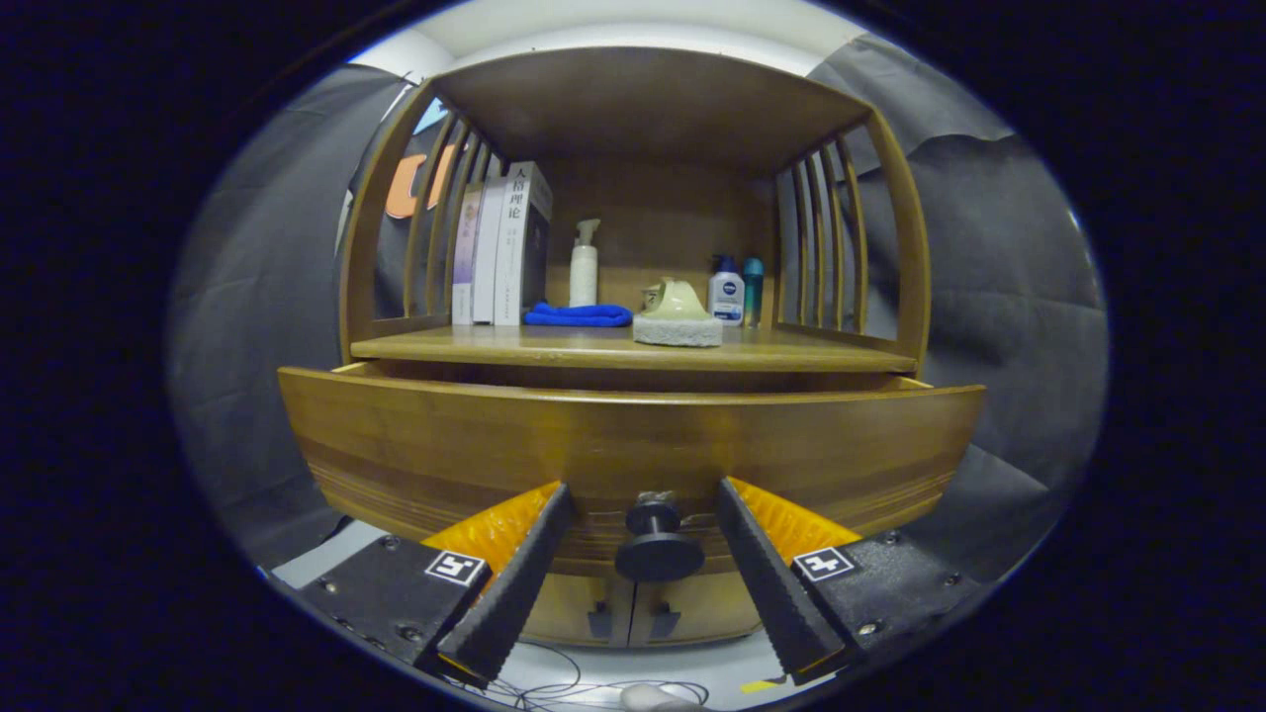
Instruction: Pull open the drawer, take out the items inside it, and place them on the countertop above the cabinet.
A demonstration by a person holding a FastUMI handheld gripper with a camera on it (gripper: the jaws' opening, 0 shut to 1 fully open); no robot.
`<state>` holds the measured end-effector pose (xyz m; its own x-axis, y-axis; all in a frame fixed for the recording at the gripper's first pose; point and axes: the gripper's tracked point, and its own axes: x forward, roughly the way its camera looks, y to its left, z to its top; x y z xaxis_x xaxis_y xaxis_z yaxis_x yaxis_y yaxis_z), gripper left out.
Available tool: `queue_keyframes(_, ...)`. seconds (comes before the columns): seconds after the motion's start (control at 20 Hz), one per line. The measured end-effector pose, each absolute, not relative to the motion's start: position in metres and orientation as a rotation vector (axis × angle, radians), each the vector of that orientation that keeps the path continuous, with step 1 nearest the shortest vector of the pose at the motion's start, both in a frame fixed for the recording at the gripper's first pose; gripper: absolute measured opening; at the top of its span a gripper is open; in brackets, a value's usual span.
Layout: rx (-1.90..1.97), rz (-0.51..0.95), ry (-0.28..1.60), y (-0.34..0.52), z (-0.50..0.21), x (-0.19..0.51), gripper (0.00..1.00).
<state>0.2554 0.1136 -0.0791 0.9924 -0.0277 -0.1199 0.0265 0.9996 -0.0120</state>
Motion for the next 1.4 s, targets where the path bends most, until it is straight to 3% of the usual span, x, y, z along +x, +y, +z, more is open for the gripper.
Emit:
queue_keyframes(0.5,-0.030,-0.027,0.117,0.114,-0.073,0.312,0.99)
queue_keyframes(0.95,-0.047,0.004,0.160,0.114,-0.075,0.313,0.99)
queue_keyframes(1.15,-0.009,0.022,0.158,0.102,-0.059,0.281,1.00)
queue_keyframes(1.4,0.051,0.023,0.117,0.074,-0.018,0.187,1.00)
